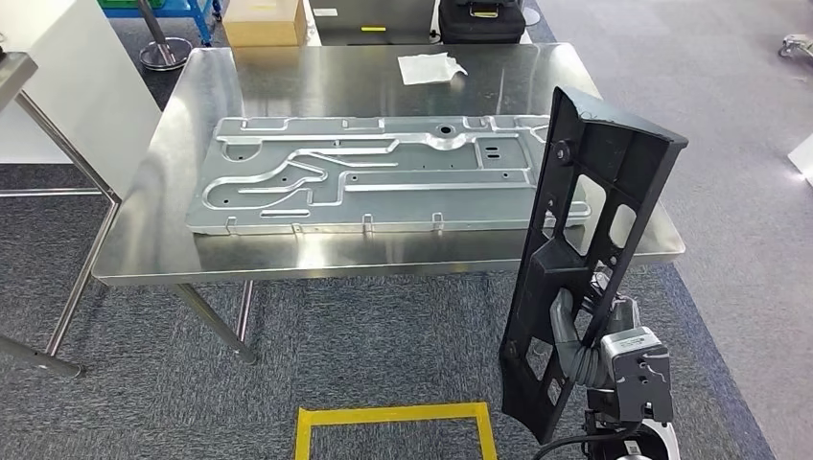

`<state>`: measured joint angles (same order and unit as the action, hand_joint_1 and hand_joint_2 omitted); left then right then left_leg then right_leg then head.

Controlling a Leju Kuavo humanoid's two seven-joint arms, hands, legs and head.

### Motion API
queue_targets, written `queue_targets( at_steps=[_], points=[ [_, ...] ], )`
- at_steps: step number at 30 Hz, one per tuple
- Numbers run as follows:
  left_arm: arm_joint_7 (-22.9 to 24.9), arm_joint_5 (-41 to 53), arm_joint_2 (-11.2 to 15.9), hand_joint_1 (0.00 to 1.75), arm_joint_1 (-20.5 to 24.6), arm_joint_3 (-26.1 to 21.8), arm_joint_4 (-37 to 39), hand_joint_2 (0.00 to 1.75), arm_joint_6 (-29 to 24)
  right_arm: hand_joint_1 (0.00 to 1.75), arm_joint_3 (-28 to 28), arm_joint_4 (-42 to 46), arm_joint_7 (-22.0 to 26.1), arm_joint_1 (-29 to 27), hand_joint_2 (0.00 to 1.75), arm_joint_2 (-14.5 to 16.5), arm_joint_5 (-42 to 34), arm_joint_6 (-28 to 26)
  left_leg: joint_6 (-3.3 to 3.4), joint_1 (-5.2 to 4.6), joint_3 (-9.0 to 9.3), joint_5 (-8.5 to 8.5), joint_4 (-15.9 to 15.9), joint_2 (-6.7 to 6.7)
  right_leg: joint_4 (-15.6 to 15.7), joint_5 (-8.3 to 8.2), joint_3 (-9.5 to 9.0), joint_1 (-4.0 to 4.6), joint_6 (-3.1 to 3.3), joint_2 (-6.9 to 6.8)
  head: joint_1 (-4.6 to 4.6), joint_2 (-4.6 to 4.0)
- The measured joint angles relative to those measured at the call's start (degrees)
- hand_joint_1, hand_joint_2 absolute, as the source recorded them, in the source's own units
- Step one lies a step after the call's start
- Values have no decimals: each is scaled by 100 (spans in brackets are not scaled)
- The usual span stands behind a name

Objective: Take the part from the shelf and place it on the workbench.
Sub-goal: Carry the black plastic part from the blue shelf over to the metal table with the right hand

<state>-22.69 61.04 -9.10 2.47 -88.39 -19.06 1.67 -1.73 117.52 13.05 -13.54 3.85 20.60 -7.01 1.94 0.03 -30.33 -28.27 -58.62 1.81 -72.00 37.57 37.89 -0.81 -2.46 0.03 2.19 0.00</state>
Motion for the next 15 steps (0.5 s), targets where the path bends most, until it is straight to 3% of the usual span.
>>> queue_targets(
  at_steps=[3, 4, 5, 7, 9, 11, 13, 14, 15],
  points=[
    [4, -6, -24, 0, 6, -1, 0, 0, 3, 175, 0, -4, -79, 0, 175, 0, 215, -5, -50, -5, 235, -191, -4, 140, 913, -966, -61, 17, 73, 197, 0, 0],
    [8, -8, -31, 0, 11, -2, 0, 0, 5, 175, -1, -7, -116, -1, 175, 1, 270, -4, -78, -3, 269, -246, 12, 187, 1088, -1192, -79, 32, 109, 251, 0, 0],
    [10, -9, -36, 0, 12, -2, 0, 0, 12, 175, -1, -9, -147, 0, 175, 2, 304, -3, -111, -2, 292, -266, 1, 225, 1174, -1282, -94, 45, 152, 270, 0, 0],
    [15, -5, -31, 0, 8, -2, -2, 0, 27, 175, 1, -8, -184, 10, 175, 14, 301, -3, -179, -1, 321, -250, -52, 226, 1257, -1235, -217, 47, 250, 200, 0, 0],
    [15, 3, -17, 0, 10, -1, -5, 0, 51, 175, 5, -6, -187, 28, 175, 42, 254, -1, -229, -6, 211, -249, -378, 76, 1352, -1179, -396, 27, 341, 138, 3, 0],
    [17, 9, -11, 0, 33, 1, -5, 0, 80, 175, 10, -5, -158, 45, 175, 65, 241, 11, -281, 14, -168, -452, -997, -70, 1392, -1092, -535, 22, 383, 86, 6, 0],
    [27, -8, -11, 0, 37, 1, -5, 0, 83, 175, 8, -3, -38, 112, 175, 67, 251, 45, -337, 48, -600, -725, -1488, -108, 1393, -979, -648, 20, 383, 63, 7, 0],
    [35, -23, -11, 0, 29, -2, -5, 0, 77, 175, 4, 4, 27, 188, 175, 61, 249, 70, -354, 60, -724, -755, -1514, -118, 1393, -919, -720, 16, 376, 64, 7, 0],
    [42, -38, -10, 0, 21, -5, -6, 0, 69, 175, 0, 19, 72, 284, 175, 52, 238, 96, -359, 67, -766, -660, -1364, -127, 1393, -855, -804, 12, 364, 68, 7, 0]
  ],
)
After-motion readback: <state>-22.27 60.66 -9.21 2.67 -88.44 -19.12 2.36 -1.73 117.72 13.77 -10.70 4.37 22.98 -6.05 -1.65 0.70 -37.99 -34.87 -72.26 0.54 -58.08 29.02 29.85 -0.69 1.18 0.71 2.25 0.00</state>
